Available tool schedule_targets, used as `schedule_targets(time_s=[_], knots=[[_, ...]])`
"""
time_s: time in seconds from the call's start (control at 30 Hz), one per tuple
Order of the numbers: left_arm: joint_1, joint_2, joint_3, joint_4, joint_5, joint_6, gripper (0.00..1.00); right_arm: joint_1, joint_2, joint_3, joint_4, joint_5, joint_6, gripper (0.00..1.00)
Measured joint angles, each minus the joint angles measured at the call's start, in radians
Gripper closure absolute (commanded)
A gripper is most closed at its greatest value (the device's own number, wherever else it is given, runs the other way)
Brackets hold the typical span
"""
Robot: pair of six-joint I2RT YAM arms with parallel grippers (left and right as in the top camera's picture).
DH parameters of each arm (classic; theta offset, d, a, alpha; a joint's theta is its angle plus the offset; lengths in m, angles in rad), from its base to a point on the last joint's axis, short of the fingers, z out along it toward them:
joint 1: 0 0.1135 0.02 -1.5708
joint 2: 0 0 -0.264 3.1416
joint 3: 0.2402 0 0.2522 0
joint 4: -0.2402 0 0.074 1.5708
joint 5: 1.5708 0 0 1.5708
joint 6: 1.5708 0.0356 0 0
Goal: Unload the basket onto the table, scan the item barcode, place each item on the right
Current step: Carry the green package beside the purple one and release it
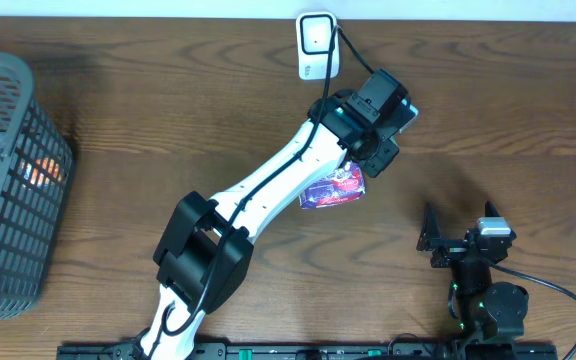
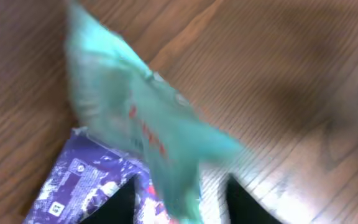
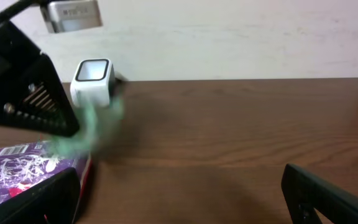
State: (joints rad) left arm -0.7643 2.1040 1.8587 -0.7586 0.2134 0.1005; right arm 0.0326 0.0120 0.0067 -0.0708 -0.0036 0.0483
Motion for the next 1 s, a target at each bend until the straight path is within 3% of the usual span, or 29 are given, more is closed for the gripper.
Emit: schedule_targets(time_s=[0.4,0.63,0.7,0.83,0.9,1.0], knots=[[0.024,-0.039,-0.002,-0.002,-0.104,0.009,0.22,0.000,0.000,0.000,0.000,0.000,0.000,0.01],[0.147,-0.362,0.002,-0.018,-0.243,0.008,0.21,0.000,0.000,0.000,0.000,0.000,0.000,0.01],[0.231,-0.490,0.006,-0.021,-0.296,0.005,0.20,0.000,0.000,0.000,0.000,0.000,0.000,0.01],[0.463,-0.677,0.027,-0.022,-0.407,-0.028,0.07,0.000,0.000,0.000,0.000,0.000,0.000,0.01],[0.606,-0.738,0.034,-0.032,-0.463,-0.084,0.02,0.000,0.000,0.000,0.000,0.000,0.000,0.01],[0.845,-0.779,0.035,-0.050,-0.513,-0.196,0.01,0.000,0.000,0.000,0.000,0.000,0.000,0.01]])
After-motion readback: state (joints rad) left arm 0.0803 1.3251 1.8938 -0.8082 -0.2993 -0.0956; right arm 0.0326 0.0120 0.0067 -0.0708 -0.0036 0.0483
